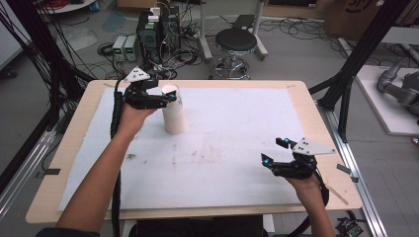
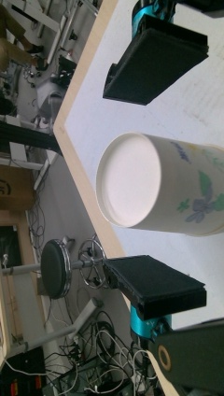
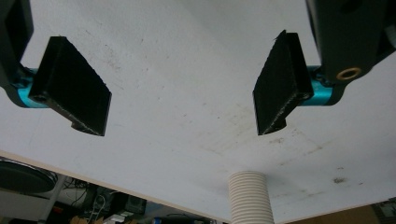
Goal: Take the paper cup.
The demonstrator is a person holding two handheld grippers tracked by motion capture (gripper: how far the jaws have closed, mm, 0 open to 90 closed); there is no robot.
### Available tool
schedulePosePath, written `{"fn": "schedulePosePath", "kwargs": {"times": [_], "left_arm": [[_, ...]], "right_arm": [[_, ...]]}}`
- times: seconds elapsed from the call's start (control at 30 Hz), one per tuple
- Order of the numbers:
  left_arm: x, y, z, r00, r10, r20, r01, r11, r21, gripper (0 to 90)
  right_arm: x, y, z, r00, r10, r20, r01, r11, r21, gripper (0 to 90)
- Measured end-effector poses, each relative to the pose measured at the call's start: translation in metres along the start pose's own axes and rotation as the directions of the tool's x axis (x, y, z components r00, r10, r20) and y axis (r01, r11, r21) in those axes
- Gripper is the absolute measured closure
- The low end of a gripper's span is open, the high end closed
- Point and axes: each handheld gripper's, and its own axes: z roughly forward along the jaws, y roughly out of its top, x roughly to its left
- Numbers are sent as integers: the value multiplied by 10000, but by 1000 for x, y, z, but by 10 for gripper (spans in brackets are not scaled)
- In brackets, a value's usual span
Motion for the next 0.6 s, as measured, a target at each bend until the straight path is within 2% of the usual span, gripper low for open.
{"fn": "schedulePosePath", "kwargs": {"times": [0.2, 0.3, 0.37, 0.43, 0.5, 0.53, 0.6], "left_arm": [[4, -6, 19, 9997, -213, -139, 219, 9987, 468, 159], [7, -10, 27, 9994, -312, -121, 318, 9981, 524, 160], [9, -13, 31, 9987, -514, 8, 513, 9973, 521, 165], [10, -14, 32, 9985, -504, 205, 495, 9979, 425, 192], [9, -14, 32, 9986, -448, 296, 436, 9983, 396, 265], [7, -13, 33, 9990, -195, 401, 183, 9994, 302, 296], [5, -12, 33, 9991, -34, 433, 22, 9996, 270, 337]], "right_arm": [[0, 0, -1, 9999, 114, 18, -114, 9999, 7, 195], [-1, -1, -2, 9999, 115, 30, -115, 9999, -1, 195], [-1, -1, -2, 9999, 96, 58, -96, 10000, -15, 195], [-2, -1, -3, 9999, 143, 68, -143, 9999, 0, 195], [-1, -2, -3, 9998, 200, 71, -200, 9998, 13, 195], [-3, -2, -4, 9999, 131, 102, -131, 9999, -29, 195], [-2, -2, -5, 9998, 168, 122, -167, 9999, -18, 195]]}}
